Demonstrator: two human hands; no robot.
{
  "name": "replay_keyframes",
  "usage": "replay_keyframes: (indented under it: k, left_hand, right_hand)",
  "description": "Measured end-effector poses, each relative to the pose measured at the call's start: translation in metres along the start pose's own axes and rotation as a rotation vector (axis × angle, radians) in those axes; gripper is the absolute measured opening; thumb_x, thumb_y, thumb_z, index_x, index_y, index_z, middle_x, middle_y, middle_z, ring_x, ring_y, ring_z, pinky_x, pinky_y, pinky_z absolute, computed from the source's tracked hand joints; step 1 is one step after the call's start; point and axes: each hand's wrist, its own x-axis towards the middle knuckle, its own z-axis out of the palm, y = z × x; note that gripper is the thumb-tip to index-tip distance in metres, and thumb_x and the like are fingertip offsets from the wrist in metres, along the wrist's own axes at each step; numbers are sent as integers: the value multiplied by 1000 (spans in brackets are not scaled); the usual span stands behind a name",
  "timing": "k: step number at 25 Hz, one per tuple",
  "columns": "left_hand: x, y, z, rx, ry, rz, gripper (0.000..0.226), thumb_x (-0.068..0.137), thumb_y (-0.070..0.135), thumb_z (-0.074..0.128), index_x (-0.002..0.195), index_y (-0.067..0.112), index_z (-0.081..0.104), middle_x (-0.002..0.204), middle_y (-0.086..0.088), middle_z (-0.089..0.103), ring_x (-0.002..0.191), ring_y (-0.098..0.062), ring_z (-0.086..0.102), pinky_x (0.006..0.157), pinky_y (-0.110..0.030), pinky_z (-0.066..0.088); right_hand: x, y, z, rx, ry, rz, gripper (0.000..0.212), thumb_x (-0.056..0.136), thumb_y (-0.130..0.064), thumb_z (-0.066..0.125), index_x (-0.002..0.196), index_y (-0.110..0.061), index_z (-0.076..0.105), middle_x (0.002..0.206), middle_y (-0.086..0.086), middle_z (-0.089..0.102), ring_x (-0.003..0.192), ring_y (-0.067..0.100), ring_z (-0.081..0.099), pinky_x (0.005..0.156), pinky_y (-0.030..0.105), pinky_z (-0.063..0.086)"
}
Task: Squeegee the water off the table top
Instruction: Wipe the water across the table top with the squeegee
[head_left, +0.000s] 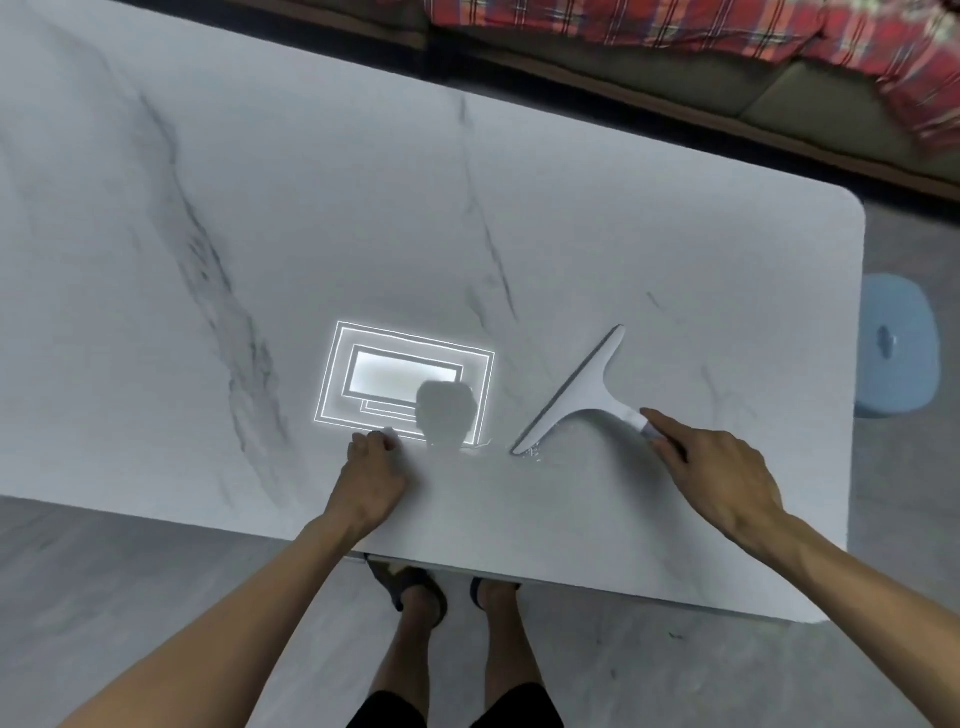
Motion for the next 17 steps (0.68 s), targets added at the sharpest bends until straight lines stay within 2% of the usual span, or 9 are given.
replay_keyframes:
  k: [3,7,9,12,14,17]
  left_hand:
    - [-10,-5,-12,-33,133,-39,33,84,12,53,116,16,44,98,1,57,84,-26,59,67,-32,44]
    - [-22,-39,-35,-149,314,-119,17,86,13,50,103,15,47,96,-5,60,86,-29,59,64,-33,42]
    - [-26,-63,-42,-158,357,-168,22,86,12,50,107,13,48,104,-7,60,88,-27,56,70,-34,42]
    - [-34,-91,-38,-138,347,-233,33,86,13,50,119,11,46,114,-9,60,90,-26,55,73,-34,41]
    - [-43,-96,-25,-145,295,-245,35,85,16,49,120,13,44,109,-7,61,83,-22,54,67,-33,40]
    - [-55,-86,2,-122,207,-188,40,82,13,52,121,14,41,102,-1,55,77,-18,52,67,-31,40]
  right_hand:
    - [-5,-30,-4,46,-3,-83,41,98,-57,23,137,-55,36,70,-16,59,61,12,54,52,27,36]
    - [-2,-113,30,22,-122,-465,43,99,-55,24,141,-52,28,98,-6,67,86,22,65,66,33,42]
    - [-3,-159,58,-35,-158,-658,41,100,-50,30,141,-49,33,97,-2,66,83,26,65,61,32,40]
    - [-8,-203,93,-115,-107,-856,39,101,-43,40,139,-40,46,87,2,66,69,28,64,52,29,32]
    - [-11,-207,104,-133,-69,-886,37,100,-40,44,137,-37,50,82,3,66,64,27,63,51,28,32]
    - [-8,-174,102,-88,-136,-775,40,102,-44,35,142,-42,38,89,3,64,75,28,64,59,31,42]
